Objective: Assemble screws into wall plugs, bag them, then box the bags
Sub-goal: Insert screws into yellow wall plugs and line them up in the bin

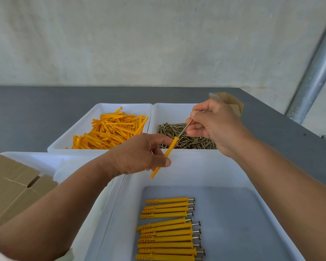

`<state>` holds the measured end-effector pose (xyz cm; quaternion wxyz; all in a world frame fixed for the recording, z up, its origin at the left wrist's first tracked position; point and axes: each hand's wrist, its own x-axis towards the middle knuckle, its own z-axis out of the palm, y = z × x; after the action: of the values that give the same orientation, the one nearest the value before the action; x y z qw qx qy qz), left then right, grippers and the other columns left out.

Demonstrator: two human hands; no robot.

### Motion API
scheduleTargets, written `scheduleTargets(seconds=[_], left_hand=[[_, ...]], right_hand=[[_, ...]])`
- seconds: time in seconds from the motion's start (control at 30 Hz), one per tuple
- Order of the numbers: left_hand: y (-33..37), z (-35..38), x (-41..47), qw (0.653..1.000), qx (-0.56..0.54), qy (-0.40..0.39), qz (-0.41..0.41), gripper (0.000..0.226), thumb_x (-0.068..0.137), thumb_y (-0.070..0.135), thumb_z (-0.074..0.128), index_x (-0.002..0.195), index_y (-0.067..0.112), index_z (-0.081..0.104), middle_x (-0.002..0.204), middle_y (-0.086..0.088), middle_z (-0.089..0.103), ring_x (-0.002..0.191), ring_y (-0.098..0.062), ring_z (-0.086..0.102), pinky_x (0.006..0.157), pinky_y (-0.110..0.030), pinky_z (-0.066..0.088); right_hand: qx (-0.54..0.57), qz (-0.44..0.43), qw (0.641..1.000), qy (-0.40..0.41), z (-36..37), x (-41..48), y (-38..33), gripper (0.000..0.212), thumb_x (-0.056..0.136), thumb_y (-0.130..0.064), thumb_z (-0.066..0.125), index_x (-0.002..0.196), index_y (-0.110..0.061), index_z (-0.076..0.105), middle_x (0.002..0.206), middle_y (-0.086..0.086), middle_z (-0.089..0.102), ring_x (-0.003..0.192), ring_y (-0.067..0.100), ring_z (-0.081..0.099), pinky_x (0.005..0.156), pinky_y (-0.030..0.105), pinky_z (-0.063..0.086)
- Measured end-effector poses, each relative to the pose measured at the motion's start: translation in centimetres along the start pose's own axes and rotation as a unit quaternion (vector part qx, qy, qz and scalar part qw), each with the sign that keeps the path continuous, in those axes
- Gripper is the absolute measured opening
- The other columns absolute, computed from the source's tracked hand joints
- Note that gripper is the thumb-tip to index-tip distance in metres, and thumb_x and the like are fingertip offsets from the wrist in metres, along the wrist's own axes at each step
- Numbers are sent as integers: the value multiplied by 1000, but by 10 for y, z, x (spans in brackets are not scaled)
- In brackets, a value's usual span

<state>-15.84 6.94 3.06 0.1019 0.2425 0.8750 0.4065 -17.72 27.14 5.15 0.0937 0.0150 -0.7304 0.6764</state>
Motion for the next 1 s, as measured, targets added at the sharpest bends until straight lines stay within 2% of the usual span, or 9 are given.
scheduleTargets(seconds=[0.13, 0.27, 0.37, 0.5, 0.6, 0.67, 0.77, 0.87, 1.0], left_hand=[[-2, 1, 1, 999, 45, 10, -9, 36, 85, 24, 74, 115, 38, 61, 66, 18, 65, 55, 2, 60, 54, -8, 41], [-2, 3, 1, 996, 84, 15, -8, 25, 85, 23, 73, 107, 32, 66, 63, 17, 66, 58, 4, 59, 53, -6, 38], [-1, 4, 1, 995, 100, 17, -17, 21, 84, 22, 74, 101, 30, 67, 71, 12, 71, 62, 4, 62, 57, -8, 40], [2, 6, 0, 992, 127, 9, -26, 15, 83, 22, 75, 95, 28, 67, 72, 10, 71, 62, 5, 62, 60, -12, 43], [5, 8, -1, 981, 193, -10, -20, 12, 83, 23, 74, 89, 29, 65, 68, 16, 67, 60, 7, 59, 57, -8, 38], [6, 10, -2, 974, 225, -22, -21, 11, 84, 25, 74, 90, 29, 66, 71, 17, 67, 64, 5, 60, 60, -10, 40], [7, 11, -2, 968, 246, -35, -20, 13, 84, 25, 74, 96, 26, 70, 80, 13, 72, 70, 2, 62, 67, -15, 46], [5, 9, -2, 973, 228, -24, -11, 8, 82, 28, 74, 90, 29, 70, 73, 16, 69, 66, 4, 60, 61, -10, 42], [-2, 3, 0, 984, 148, 97, 17, 5, 82, 24, 74, 80, 28, 72, 64, 16, 67, 62, 5, 60, 57, -7, 42]], right_hand=[[-60, 4, 997, -38, -2, -2, 2, 6, 90, -6, 64, 89, -12, 64, 75, 6, 70, 61, 14, 69, 55, 25, 55], [-171, 9, 983, -70, -7, -3, 2, 8, 88, -12, 68, 82, -17, 68, 72, 2, 67, 62, 11, 66, 56, 23, 52], [-229, 5, 966, -122, -9, -7, -1, 9, 88, -15, 69, 81, -20, 70, 72, -3, 68, 59, 7, 66, 53, 18, 50], [-346, -17, 913, -217, -4, -17, -7, 10, 92, -18, 64, 88, -25, 71, 78, -5, 70, 63, 6, 70, 56, 19, 55], [-437, -23, 859, -266, -1, -22, -8, 14, 96, -22, 57, 96, -29, 69, 84, -1, 71, 69, 7, 72, 67, 23, 60], [-477, -15, 827, -298, 1, -25, -7, 14, 96, -27, 57, 102, -30, 69, 87, 0, 73, 71, 8, 72, 72, 26, 60], [-512, 3, 797, -319, 2, -27, -3, 11, 94, -31, 62, 102, -29, 70, 88, 1, 74, 71, 10, 73, 75, 32, 61], [-534, 12, 778, -331, 5, -27, 4, 7, 94, -27, 62, 98, -28, 69, 88, 2, 74, 69, 11, 73, 65, 22, 58], [-547, 32, 757, -355, 9, -29, 12, 11, 95, -24, 60, 102, -25, 69, 88, 2, 73, 72, 14, 74, 50, 12, 50]])
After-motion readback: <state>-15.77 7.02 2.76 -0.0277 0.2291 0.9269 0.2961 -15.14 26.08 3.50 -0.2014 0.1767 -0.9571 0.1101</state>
